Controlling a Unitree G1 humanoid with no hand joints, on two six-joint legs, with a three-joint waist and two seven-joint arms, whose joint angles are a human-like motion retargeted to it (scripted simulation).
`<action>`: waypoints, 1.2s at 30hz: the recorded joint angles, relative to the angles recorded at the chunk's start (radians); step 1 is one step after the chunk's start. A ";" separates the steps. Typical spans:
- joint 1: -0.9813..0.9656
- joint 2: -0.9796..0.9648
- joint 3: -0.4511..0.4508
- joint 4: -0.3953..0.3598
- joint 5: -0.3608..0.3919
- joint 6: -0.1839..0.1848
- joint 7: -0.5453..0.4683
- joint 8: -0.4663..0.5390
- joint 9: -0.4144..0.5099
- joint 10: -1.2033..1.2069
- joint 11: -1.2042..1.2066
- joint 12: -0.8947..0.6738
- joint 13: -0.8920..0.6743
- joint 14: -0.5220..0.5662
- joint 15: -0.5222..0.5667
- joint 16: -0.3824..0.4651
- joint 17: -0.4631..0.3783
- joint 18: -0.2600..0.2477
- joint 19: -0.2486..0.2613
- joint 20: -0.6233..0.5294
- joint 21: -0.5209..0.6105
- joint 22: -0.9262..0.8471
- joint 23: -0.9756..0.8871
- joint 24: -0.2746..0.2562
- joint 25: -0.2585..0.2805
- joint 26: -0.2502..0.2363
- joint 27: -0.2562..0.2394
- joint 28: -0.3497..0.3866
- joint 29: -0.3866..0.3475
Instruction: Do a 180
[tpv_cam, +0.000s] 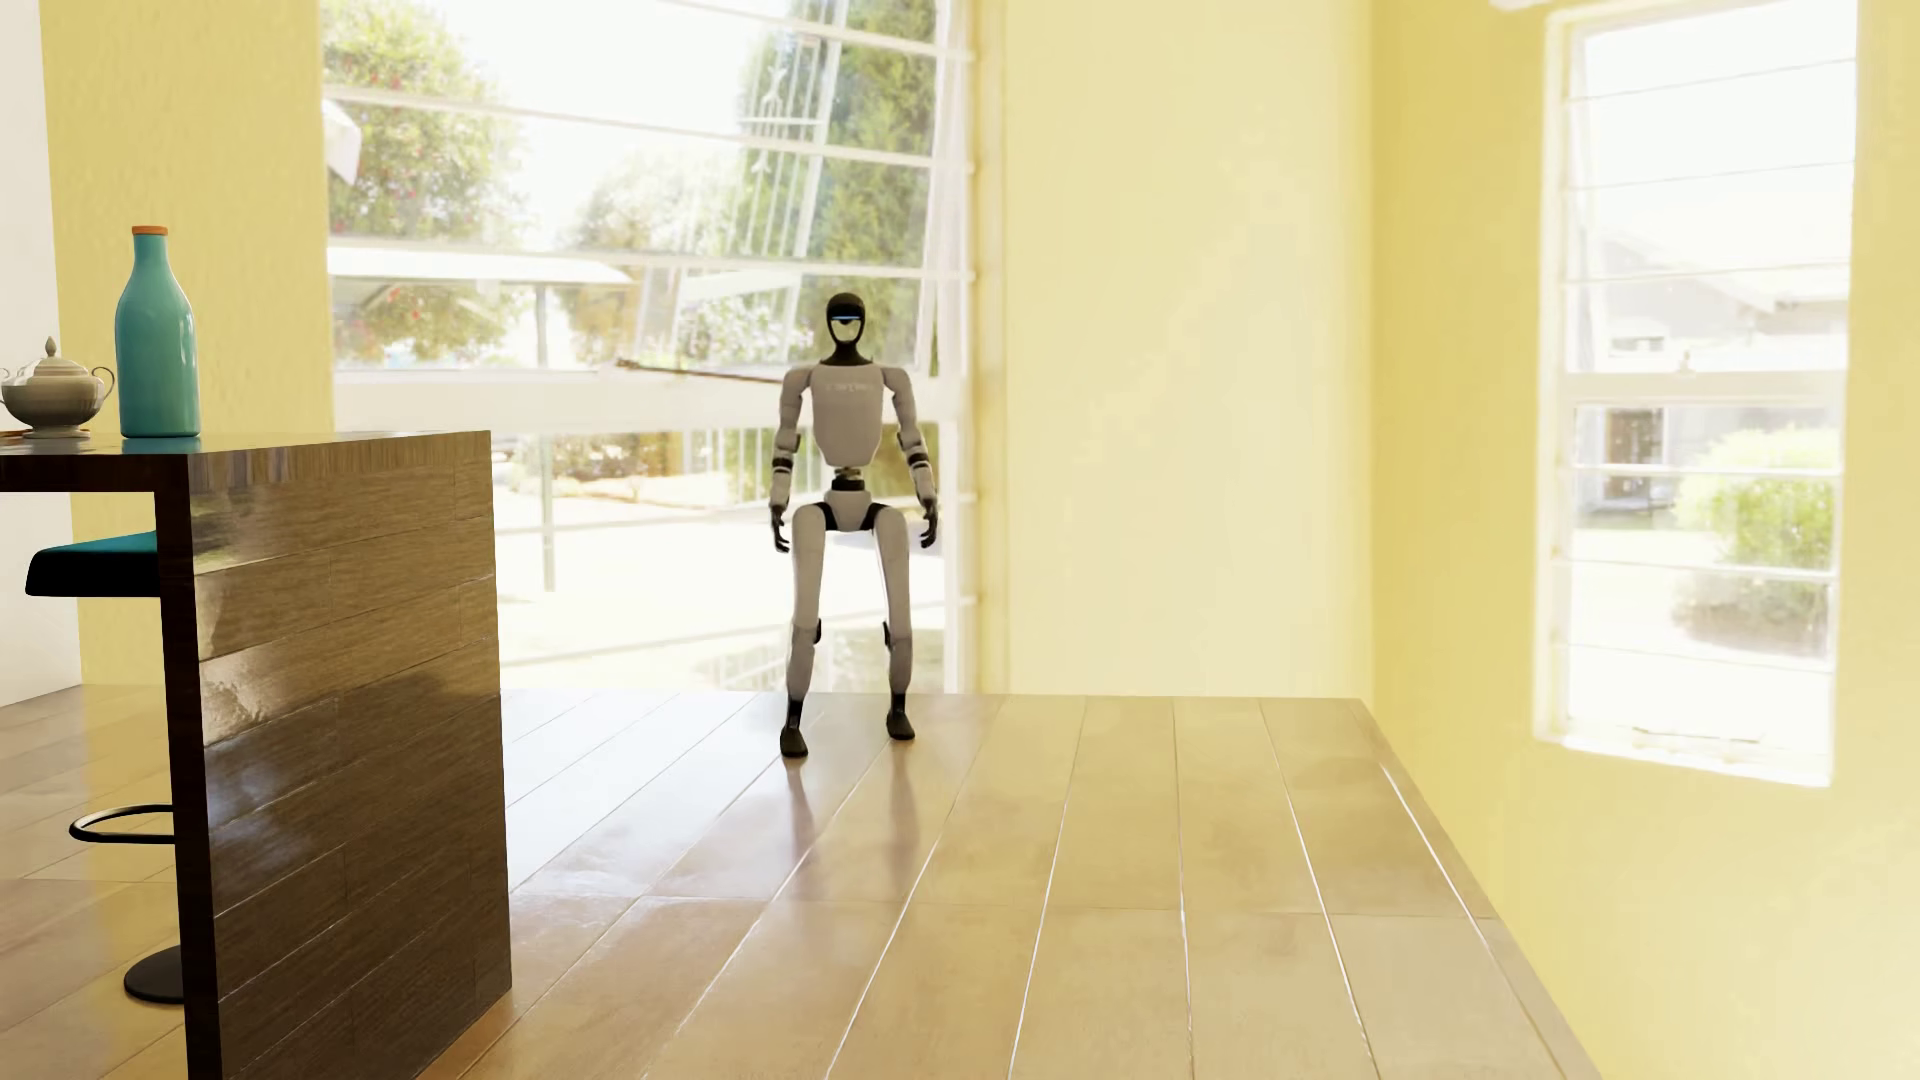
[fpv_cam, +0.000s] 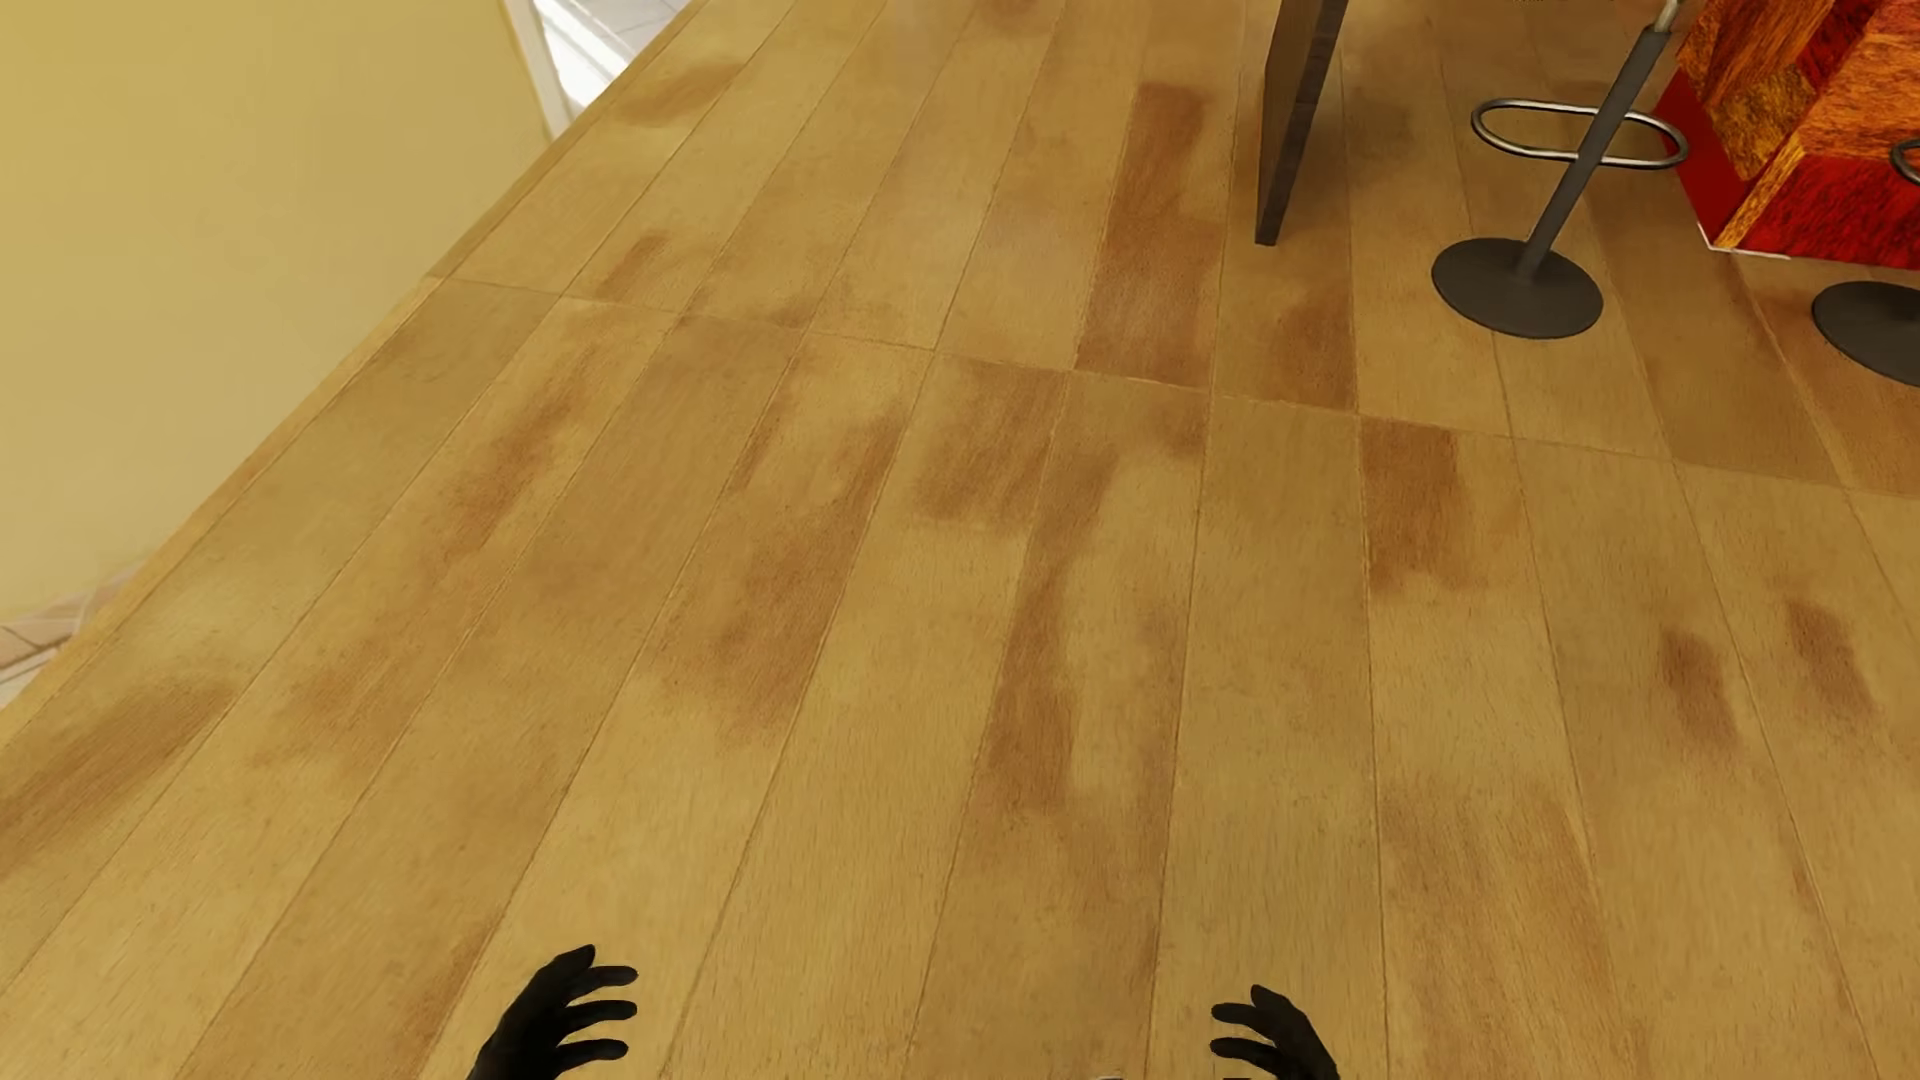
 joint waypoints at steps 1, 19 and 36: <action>0.006 0.004 0.002 -0.005 -0.008 -0.009 -0.007 -0.006 0.004 -0.016 -0.001 -0.002 0.000 0.013 -0.002 -0.011 0.006 -0.035 -0.008 -0.004 -0.017 -0.007 0.000 0.019 -0.022 0.021 -0.011 0.018 0.007; -0.019 -0.007 -0.018 0.005 0.002 -0.046 -0.005 -0.005 -0.013 0.011 -0.014 -0.004 0.015 0.018 0.025 -0.022 0.013 -0.036 -0.006 -0.008 -0.006 0.008 -0.006 -0.007 -0.013 -0.019 0.034 0.026 0.019; -0.014 -0.012 -0.032 0.003 -0.005 -0.045 -0.003 -0.006 0.017 0.023 0.009 -0.037 0.018 0.002 0.013 -0.036 0.024 -0.036 0.003 -0.017 -0.005 -0.014 -0.006 0.054 -0.056 -0.019 0.048 -0.020 0.057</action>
